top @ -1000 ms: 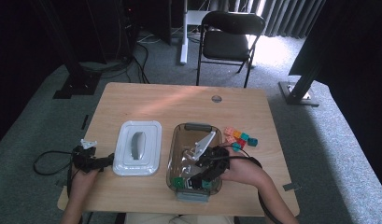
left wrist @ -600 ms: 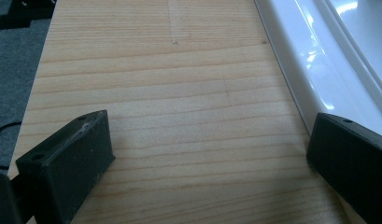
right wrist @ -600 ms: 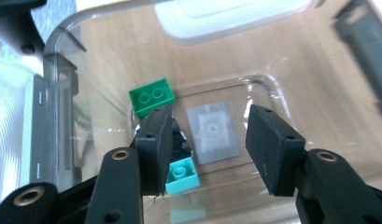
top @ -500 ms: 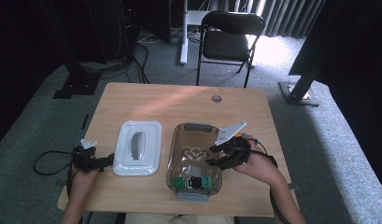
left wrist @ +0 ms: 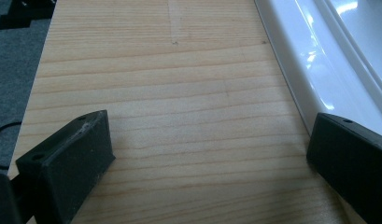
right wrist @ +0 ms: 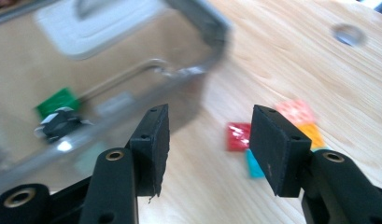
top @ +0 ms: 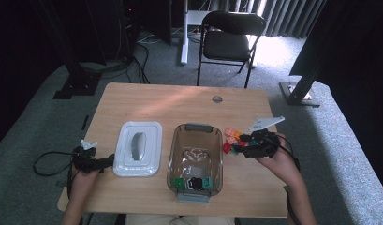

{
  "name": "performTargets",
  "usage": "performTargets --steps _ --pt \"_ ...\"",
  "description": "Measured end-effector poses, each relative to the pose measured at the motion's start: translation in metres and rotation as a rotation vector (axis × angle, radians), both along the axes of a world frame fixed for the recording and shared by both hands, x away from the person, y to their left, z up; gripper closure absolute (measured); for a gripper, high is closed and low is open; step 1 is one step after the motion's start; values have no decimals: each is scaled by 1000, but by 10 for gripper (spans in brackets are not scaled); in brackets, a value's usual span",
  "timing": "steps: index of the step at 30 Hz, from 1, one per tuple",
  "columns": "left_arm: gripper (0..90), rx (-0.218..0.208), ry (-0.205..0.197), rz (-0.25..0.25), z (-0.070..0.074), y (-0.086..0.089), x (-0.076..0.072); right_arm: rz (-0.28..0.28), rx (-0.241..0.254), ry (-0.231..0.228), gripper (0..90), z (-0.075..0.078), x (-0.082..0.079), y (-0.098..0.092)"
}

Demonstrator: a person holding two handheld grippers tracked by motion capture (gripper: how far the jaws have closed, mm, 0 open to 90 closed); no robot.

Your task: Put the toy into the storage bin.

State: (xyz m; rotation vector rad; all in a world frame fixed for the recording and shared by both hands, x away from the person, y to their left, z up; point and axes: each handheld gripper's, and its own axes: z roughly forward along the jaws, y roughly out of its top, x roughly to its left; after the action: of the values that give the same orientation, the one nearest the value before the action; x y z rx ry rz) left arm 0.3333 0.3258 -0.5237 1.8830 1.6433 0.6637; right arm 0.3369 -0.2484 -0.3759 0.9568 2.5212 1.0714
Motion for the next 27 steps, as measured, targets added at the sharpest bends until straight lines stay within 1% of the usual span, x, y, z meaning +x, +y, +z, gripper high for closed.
performTargets --steps 1,4,5,6,7,8,10,11,16,17,21,22,23,24,27 --pt "8 0 0 0 0 0 0 -28 13 2 473 -3 3 -6" --pt "8 0 0 0 0 0 0 -106 25 17 473 -14 12 -22" --pt "8 0 0 0 0 0 0 -127 31 30 473 -19 16 -27" --pt "8 0 0 0 0 0 0 -127 31 30 473 -19 16 -27" --pt "8 0 0 0 0 0 0 -155 27 35 473 -23 19 -31" --pt "8 0 0 0 0 0 0 -213 22 46 473 -32 25 -39" --pt "8 0 0 0 0 0 0 -265 25 53 473 -41 30 -46" --pt "8 0 0 0 0 0 0 -286 26 64 472 -44 32 -48" --pt "8 0 0 0 0 0 0 -387 14 94 455 -63 46 -58" --pt "8 0 0 0 0 0 0 -407 15 108 440 -66 49 -59" --pt "8 0 0 0 0 0 0 -481 10 125 457 -79 58 -62" --pt "8 0 0 0 0 0 0 -517 3 132 460 -81 60 -62" --pt "8 0 0 0 0 0 0 -535 8 137 460 -84 62 -63" --pt "8 0 0 0 0 0 0 -545 20 152 459 -86 64 -64" --pt "8 0 0 0 0 0 0 -568 16 184 447 -92 69 -63"
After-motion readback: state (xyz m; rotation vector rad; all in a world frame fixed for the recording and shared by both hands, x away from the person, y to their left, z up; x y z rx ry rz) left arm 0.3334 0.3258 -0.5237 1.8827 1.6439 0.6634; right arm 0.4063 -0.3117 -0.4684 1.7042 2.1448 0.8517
